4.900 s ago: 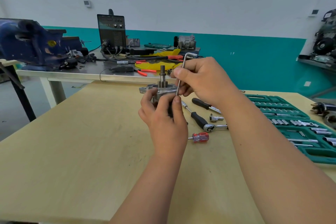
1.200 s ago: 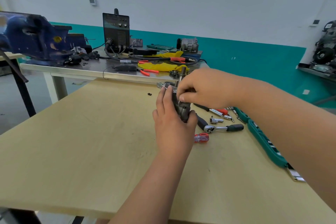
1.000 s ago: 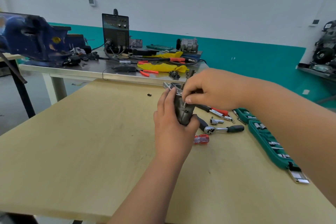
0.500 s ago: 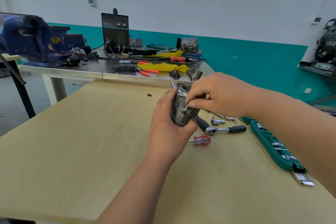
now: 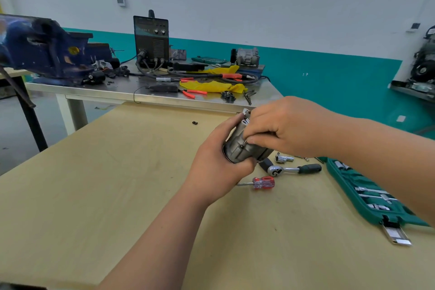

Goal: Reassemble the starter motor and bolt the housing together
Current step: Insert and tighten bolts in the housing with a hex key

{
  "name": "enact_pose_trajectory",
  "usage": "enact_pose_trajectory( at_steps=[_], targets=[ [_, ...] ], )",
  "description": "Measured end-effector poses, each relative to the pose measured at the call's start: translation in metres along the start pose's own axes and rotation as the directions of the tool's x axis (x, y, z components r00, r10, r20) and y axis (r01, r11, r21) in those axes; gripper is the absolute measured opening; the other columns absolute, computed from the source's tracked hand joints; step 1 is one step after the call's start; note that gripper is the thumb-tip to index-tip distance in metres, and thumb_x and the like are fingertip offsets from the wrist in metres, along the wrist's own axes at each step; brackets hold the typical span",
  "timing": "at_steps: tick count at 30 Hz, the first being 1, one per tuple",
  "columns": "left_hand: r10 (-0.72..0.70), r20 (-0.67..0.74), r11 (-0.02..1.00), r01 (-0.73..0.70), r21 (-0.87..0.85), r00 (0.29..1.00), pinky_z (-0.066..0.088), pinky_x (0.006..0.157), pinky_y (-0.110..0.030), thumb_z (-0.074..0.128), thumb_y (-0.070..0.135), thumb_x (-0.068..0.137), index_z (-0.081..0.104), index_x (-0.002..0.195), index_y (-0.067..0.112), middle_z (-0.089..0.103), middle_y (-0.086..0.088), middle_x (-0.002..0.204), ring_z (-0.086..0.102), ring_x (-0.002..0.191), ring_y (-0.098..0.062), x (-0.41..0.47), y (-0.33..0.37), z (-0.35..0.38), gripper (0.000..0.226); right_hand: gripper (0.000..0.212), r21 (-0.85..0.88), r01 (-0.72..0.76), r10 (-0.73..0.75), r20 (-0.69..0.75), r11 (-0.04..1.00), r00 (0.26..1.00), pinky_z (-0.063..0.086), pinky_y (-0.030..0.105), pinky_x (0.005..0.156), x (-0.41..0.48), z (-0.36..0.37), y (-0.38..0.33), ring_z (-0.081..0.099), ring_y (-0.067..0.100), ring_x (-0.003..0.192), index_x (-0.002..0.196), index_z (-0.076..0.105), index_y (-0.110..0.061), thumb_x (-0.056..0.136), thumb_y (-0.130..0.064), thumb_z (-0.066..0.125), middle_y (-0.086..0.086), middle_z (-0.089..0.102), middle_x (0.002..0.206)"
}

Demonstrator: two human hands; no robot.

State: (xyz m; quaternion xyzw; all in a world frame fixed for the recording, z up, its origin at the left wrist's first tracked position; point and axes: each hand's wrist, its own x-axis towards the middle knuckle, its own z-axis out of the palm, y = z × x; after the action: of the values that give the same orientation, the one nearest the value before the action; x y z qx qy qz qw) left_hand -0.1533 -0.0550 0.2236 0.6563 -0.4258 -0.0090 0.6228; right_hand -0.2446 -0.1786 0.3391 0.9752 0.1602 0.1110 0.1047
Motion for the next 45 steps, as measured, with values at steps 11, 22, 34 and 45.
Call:
enact_pose_trajectory(
  at_steps=[11,22,34,45],
  targets=[
    [-0.002,-0.068,1.000,0.002,-0.010,0.998,0.053,0.082,-0.016,0.073,0.012,0.071,0.047,0.134,0.044,0.059,0.022,0.121,0.061,0.100,0.005,-0.002,-0.002,0.002,0.075,0.018,0.072,-0.203,0.203,0.012,0.976,0.979,0.041,0.019,0.065,0.007,0.000,-0.012,0.054,0.005,0.072,0.094,0.070,-0.028,0.094,-0.030,0.053,-0.011,0.065,0.081],
    [0.049,-0.368,0.986,0.015,0.169,0.929,0.031,0.100,-0.009,0.078,0.016,0.070,0.042,0.142,0.025,0.044,0.008,0.145,0.042,0.126,-0.006,-0.009,-0.002,0.038,0.082,0.028,0.252,-0.617,0.583,0.203,0.745,0.787,0.028,0.012,0.030,0.030,-0.005,-0.027,0.053,0.015,0.036,0.059,0.061,-0.006,0.084,-0.016,0.052,0.001,0.055,0.040],
    [0.062,-0.342,0.991,-0.019,0.129,0.938,0.045,0.101,-0.040,0.069,0.028,0.067,0.040,0.139,0.037,0.047,0.018,0.140,0.047,0.126,-0.010,-0.014,-0.006,0.030,0.078,0.012,0.175,-0.237,0.209,0.168,0.956,0.963,0.041,0.018,0.069,0.015,-0.004,-0.016,0.053,-0.002,0.078,0.086,0.062,-0.031,0.094,-0.030,0.053,-0.017,0.060,0.081],
    [0.015,-0.223,0.997,0.003,0.080,0.975,0.055,0.086,-0.025,0.074,0.026,0.066,0.035,0.117,0.073,0.059,0.023,0.120,0.061,0.105,-0.003,-0.007,-0.006,0.014,0.080,0.013,0.157,-0.172,0.169,0.034,0.973,0.985,0.046,0.033,0.076,0.007,0.004,-0.003,0.052,0.005,0.078,0.093,0.066,-0.028,0.093,-0.028,0.053,-0.016,0.058,0.083]
  ],
)
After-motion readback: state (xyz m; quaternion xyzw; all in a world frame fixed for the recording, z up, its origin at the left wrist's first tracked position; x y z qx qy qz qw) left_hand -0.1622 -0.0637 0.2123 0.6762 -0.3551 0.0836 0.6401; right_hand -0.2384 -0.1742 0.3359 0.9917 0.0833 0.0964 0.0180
